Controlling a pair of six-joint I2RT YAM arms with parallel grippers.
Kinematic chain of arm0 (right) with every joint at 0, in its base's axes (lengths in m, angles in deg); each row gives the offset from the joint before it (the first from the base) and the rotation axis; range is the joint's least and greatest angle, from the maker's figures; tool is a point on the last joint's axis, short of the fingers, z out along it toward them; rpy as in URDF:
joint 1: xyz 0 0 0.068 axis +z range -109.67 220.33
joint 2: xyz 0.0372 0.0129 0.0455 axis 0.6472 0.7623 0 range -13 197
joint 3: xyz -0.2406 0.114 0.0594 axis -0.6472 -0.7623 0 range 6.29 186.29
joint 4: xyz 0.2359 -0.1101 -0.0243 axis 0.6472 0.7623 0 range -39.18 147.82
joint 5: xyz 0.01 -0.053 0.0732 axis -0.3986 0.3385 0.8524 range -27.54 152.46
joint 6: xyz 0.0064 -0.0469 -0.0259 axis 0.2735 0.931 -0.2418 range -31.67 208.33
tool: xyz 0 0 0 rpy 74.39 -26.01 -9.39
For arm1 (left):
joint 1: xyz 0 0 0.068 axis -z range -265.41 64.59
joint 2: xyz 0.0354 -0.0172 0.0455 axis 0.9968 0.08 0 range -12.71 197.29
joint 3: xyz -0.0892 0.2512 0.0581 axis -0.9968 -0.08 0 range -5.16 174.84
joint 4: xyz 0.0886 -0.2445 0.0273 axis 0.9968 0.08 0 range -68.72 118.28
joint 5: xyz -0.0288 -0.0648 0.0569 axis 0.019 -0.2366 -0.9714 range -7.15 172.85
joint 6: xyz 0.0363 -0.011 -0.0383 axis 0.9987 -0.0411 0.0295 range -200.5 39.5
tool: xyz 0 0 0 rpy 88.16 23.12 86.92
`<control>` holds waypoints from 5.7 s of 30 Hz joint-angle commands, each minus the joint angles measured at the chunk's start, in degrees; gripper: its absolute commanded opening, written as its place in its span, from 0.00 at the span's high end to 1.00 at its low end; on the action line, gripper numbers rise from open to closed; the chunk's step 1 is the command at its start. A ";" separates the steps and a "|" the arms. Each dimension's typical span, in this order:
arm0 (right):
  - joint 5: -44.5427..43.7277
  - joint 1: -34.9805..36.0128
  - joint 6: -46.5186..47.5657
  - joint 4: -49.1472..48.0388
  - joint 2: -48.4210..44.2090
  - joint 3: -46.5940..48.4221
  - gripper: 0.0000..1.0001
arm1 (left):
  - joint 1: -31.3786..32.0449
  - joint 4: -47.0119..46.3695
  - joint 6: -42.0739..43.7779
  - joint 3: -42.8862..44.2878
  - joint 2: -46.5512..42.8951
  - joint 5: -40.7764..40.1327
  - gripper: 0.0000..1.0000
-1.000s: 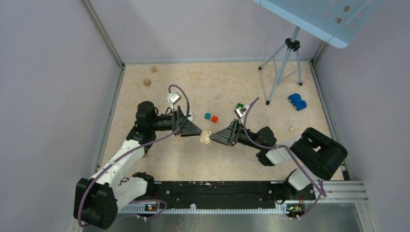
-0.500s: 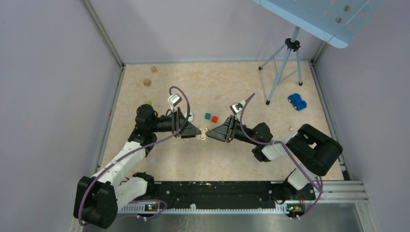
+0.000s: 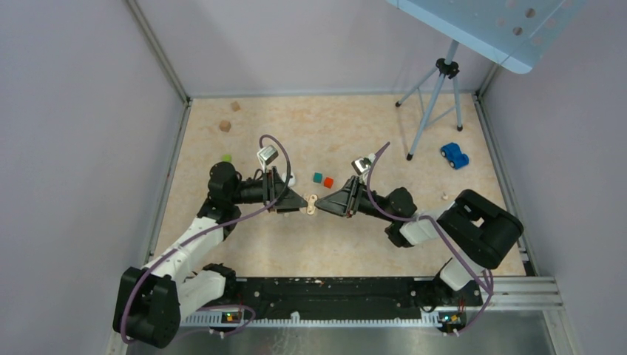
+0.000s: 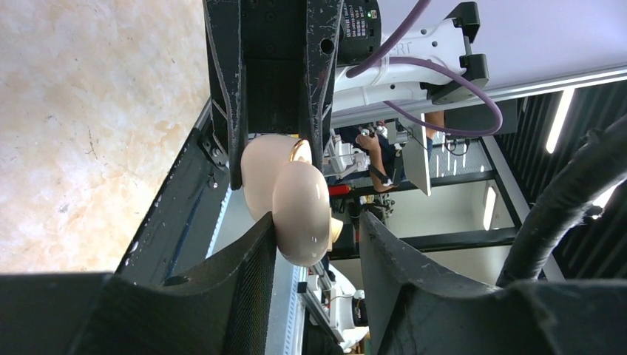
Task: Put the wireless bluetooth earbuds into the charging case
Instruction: Pass from the right arm to the left, then move the right earbud to the center of the board.
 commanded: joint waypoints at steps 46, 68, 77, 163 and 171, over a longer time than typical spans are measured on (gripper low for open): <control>-34.60 -5.05 35.57 103.72 -47.89 3.53 0.11 | -11.00 66.01 43.55 27.35 3.47 -35.75 1.00; -39.00 -51.36 46.69 109.99 -36.04 12.34 0.50 | -11.59 57.09 40.29 21.60 3.01 -24.00 1.00; -38.93 -52.68 52.79 103.57 -20.53 16.21 0.54 | -11.59 56.39 40.89 21.72 3.28 -21.39 1.00; 19.93 -31.41 2.06 75.67 -57.06 -4.12 1.00 | 9.76 28.32 44.65 21.10 8.89 -23.10 1.00; 16.04 -24.62 8.93 76.27 -48.51 1.81 1.00 | 9.72 32.58 45.77 21.31 7.14 -23.14 1.00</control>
